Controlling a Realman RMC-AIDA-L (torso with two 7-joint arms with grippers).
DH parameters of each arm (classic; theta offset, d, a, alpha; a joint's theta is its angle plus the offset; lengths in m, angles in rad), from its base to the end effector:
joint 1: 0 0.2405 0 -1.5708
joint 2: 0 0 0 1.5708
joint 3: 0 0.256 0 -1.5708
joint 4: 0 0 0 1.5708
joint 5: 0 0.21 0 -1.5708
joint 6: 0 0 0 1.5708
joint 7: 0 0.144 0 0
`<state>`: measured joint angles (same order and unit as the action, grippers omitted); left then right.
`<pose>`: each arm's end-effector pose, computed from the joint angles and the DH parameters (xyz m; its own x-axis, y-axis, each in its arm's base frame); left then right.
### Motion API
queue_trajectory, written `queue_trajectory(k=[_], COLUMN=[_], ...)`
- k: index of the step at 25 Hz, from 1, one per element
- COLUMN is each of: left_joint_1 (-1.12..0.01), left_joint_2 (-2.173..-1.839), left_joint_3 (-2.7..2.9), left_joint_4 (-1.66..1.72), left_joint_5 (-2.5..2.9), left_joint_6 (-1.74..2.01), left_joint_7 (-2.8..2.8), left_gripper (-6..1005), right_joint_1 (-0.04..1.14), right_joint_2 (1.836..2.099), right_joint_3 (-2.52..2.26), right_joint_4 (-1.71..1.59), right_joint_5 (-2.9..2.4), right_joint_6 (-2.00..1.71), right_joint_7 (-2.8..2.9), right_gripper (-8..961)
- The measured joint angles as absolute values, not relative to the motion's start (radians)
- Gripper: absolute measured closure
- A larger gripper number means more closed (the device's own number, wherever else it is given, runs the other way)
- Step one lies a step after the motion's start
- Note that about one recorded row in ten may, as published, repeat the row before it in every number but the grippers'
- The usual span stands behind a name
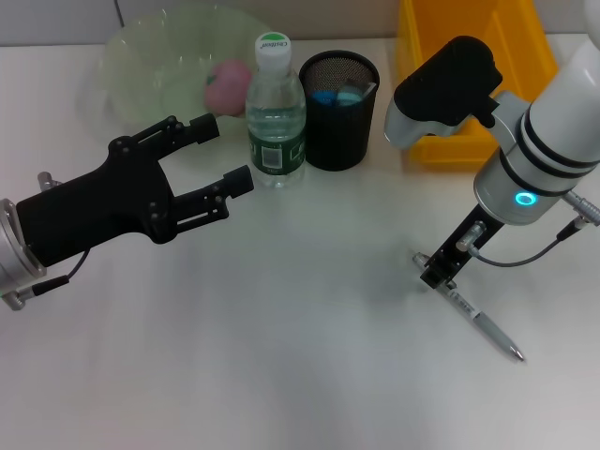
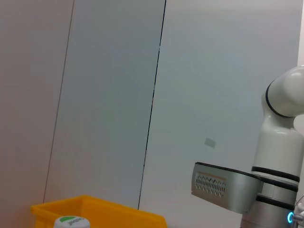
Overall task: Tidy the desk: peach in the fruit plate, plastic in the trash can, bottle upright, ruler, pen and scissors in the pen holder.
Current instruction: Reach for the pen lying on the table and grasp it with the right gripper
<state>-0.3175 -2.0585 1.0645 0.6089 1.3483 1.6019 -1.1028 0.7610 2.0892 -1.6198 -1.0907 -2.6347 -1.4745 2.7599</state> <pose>-0.2570 0.2883 0.0031 0.6388 0.1001 0.7628 0.3891 -0.8974 -0.2080 0.1740 0.3550 -0.0590 0.6309 -0.6750 0.3825 -0.5151 -0.7331 -0.4441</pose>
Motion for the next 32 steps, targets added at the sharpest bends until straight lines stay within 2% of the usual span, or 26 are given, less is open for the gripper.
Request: queue_trajectory(k=[7, 32], left_joint_1=[-0.318, -0.313], left_joint_2=[-2.057, -2.057], left_joint_3=[1.065, 1.055], left_joint_4=[0.609, 0.609], left_joint_5=[1.348, 1.348], left_joint_6=[1.601, 1.601], left_joint_7=[-1.103, -1.103], left_gripper=[195, 195], right_joint_1=[0.758, 0.756], right_joint_2=[2.089, 2.089], right_joint_3=[-1.620, -1.621], right_joint_4=[-1.091, -1.089], right_joint_5=[-2.635, -2.635], right_joint_6=[-1.475, -1.469], right_joint_7=[2.769, 2.764], right_gripper=[680, 777])
